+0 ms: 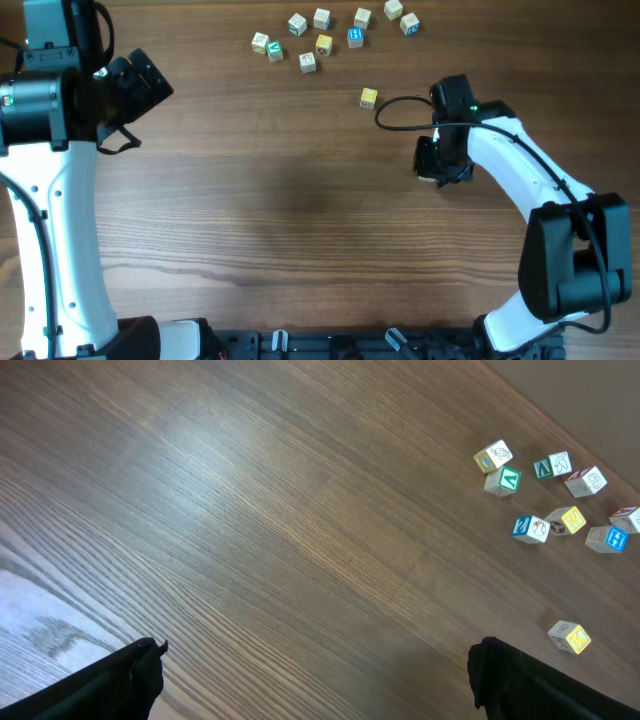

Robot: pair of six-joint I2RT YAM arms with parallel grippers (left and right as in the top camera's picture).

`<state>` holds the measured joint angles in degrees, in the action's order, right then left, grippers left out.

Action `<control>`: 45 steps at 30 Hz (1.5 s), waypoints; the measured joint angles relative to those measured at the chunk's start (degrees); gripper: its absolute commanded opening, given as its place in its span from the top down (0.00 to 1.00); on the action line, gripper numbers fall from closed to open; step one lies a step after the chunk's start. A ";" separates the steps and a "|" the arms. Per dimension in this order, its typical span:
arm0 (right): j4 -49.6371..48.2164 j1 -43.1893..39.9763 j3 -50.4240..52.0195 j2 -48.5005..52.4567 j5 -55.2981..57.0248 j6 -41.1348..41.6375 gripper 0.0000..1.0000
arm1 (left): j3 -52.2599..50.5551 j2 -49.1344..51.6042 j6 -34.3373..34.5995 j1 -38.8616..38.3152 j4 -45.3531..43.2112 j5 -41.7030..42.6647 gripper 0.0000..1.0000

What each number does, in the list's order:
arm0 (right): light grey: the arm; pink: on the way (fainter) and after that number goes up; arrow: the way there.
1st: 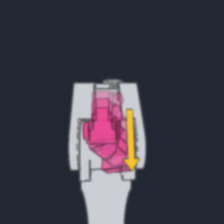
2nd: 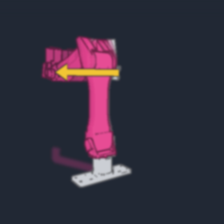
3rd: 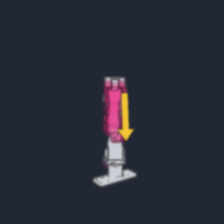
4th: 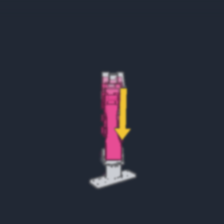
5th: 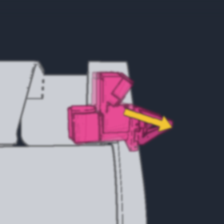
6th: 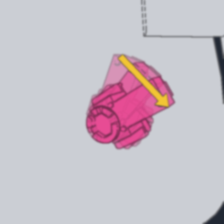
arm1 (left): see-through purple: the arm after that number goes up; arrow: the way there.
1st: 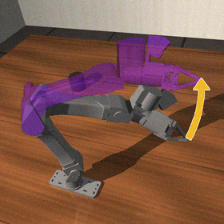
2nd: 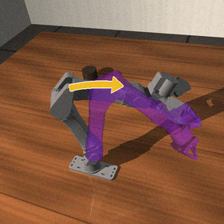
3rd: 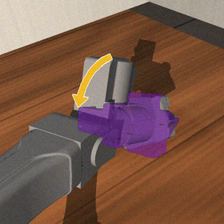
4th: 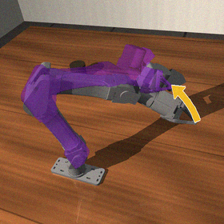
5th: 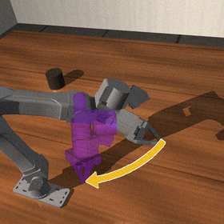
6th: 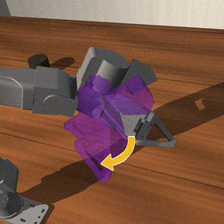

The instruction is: Form a tower

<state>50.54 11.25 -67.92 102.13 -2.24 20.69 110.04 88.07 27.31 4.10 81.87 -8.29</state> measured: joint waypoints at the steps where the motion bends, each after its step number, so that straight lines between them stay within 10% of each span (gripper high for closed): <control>1: 0.35 0.00 -0.07 0.00 0.48 -2.54 0.89 | -0.02 0.00 0.02 0.00 0.00 -0.02 0.00; 14: 0.48 0.00 3.13 2.45 5.92 -12.22 0.87 | 0.00 0.00 0.00 0.00 0.00 -0.02 0.00; 18: -0.50 -0.04 3.08 2.62 5.49 -12.13 0.55 | 0.00 0.00 0.02 0.00 0.00 -0.02 0.00; 25: -1.57 -0.04 3.08 2.67 4.79 -11.76 0.26 | -0.02 0.00 0.02 0.00 0.00 -0.02 0.00; 45: 4.44 -0.04 -1.18 2.84 1.16 -8.35 0.00 | 0.00 0.00 0.02 0.00 0.00 -0.02 0.00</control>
<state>54.98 11.20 -69.10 104.97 -1.08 12.34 110.04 88.07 27.33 4.10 81.87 -8.32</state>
